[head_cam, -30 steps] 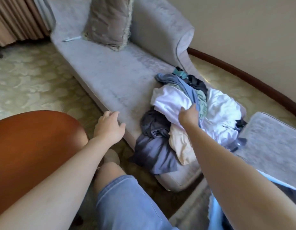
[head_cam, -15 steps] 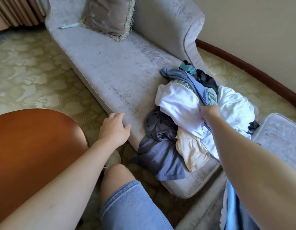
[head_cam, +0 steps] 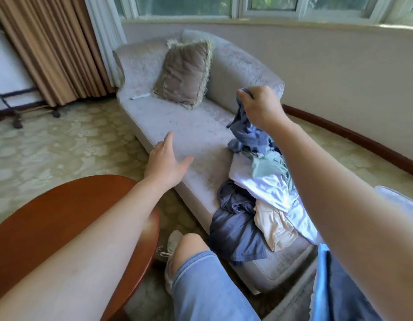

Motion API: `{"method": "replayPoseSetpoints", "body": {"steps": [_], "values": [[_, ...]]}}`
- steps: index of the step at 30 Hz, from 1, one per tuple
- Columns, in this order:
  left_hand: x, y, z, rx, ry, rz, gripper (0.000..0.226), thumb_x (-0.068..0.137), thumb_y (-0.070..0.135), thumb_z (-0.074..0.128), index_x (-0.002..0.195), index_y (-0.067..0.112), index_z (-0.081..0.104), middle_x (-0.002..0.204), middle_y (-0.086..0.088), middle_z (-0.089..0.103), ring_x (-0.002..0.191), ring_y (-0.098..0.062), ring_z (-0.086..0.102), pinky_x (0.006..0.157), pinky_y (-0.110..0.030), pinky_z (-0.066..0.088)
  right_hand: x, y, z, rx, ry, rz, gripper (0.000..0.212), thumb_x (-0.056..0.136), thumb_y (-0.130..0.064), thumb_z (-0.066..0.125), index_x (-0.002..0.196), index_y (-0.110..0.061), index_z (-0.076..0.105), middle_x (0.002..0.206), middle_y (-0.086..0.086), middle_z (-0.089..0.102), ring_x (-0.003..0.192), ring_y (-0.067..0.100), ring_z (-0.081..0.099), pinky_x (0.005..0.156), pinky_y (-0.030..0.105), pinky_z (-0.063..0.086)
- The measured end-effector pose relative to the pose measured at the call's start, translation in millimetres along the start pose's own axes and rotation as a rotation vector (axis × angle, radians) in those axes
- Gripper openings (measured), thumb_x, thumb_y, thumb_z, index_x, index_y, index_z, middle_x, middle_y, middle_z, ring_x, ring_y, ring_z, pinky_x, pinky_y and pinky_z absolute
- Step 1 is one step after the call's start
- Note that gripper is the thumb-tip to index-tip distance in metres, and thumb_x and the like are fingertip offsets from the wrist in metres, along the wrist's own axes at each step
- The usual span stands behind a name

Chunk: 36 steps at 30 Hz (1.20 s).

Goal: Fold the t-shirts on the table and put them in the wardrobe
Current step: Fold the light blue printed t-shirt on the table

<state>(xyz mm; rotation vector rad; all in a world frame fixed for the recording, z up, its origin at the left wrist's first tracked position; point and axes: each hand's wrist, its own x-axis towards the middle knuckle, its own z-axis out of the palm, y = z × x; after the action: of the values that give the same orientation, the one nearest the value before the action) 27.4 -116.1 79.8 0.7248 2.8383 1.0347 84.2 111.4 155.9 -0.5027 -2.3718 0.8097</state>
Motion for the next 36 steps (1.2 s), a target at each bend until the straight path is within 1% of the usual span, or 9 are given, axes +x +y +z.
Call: {"method": "replayPoseSetpoints", "body": {"steps": [3,5,13,18,21,25,28,33,36], "values": [[-22,10,-48,-0.171,0.055,0.085,0.088,0.085,0.045,0.070,0.154,0.023,0.019,0.144,-0.002,0.042,0.133,-0.019,0.040,0.099,-0.027,0.034,-2,-65,-2,0.176,0.053,-0.062,0.047,0.097,-0.024,0.051,0.053,-0.014,0.037,0.047,0.000,0.038,0.045,0.007,0.038,0.052,0.023,0.036],[-37,15,-79,-0.275,0.083,0.102,0.092,0.082,0.045,0.073,0.154,0.025,0.018,0.142,0.000,0.044,0.128,-0.016,0.044,0.097,-0.027,0.037,-6,-113,-5,0.418,0.108,-0.057,0.047,0.097,-0.023,0.052,0.051,-0.018,0.039,0.044,-0.002,0.045,0.047,0.011,0.051,0.053,0.029,0.044],[-95,17,-174,-0.484,0.160,0.147,0.103,0.083,0.036,0.075,0.156,0.022,0.005,0.157,-0.001,0.028,0.141,-0.018,0.035,0.110,-0.035,0.038,-35,-290,-22,1.023,-0.051,-0.128,0.020,0.097,-0.014,0.050,0.080,-0.004,0.049,0.059,0.009,0.052,0.055,0.019,0.056,0.046,0.021,0.045],[-110,-24,-232,-0.420,0.370,-0.015,0.089,0.079,0.037,0.079,0.150,0.019,0.030,0.148,0.000,0.043,0.132,-0.020,0.045,0.106,-0.043,0.043,-47,-345,-7,1.103,-0.175,-0.150,0.020,0.098,-0.017,0.047,0.081,-0.006,0.050,0.075,0.016,0.058,0.065,0.023,0.059,0.054,0.022,0.049],[-119,-49,-256,-0.419,0.339,-0.065,0.030,0.091,0.026,0.068,0.110,0.003,0.065,0.105,-0.008,0.069,0.097,-0.022,0.065,0.080,-0.033,0.050,-46,-354,9,1.147,-0.204,-0.102,0.026,0.097,-0.014,0.047,0.073,-0.009,0.054,0.079,0.018,0.060,0.069,0.024,0.062,0.061,0.027,0.053],[-131,-81,-286,-0.295,0.455,-0.095,0.033,0.096,0.027,0.059,0.075,0.002,0.059,0.065,-0.007,0.048,0.052,-0.008,0.044,0.048,-0.023,0.031,-33,-350,43,1.175,-0.247,0.091,0.022,0.096,-0.014,0.046,0.078,-0.010,0.057,0.083,0.017,0.066,0.056,0.019,0.067,0.057,0.024,0.056],[-131,-108,-300,-0.245,0.449,-0.107,0.040,0.096,0.025,0.058,0.078,-0.010,0.059,0.068,-0.009,0.047,0.060,-0.012,0.041,0.058,-0.026,0.025,-27,-343,77,1.193,-0.287,0.190,0.021,0.099,-0.017,0.046,0.082,-0.011,0.056,0.087,0.016,0.065,0.057,0.015,0.067,0.056,0.022,0.056],[-126,-140,-311,-0.369,0.580,-0.246,0.019,0.099,0.015,0.050,0.083,0.008,0.057,0.061,-0.008,0.038,0.039,-0.010,0.034,0.044,-0.022,0.024,-23,-325,122,1.034,-0.362,0.198,0.024,0.102,-0.020,0.043,0.092,-0.008,0.061,0.081,0.015,0.066,0.053,0.017,0.066,0.055,0.024,0.056],[-131,-151,-321,-0.548,0.460,-0.383,0.018,0.103,0.015,0.044,0.092,0.013,0.058,0.076,-0.009,0.057,0.036,-0.005,0.054,0.037,-0.016,0.039,-18,-314,133,0.844,-0.311,0.140,0.029,0.101,-0.020,0.044,0.076,-0.013,0.059,0.069,0.010,0.060,0.035,0.013,0.056,0.043,0.025,0.047]]}}
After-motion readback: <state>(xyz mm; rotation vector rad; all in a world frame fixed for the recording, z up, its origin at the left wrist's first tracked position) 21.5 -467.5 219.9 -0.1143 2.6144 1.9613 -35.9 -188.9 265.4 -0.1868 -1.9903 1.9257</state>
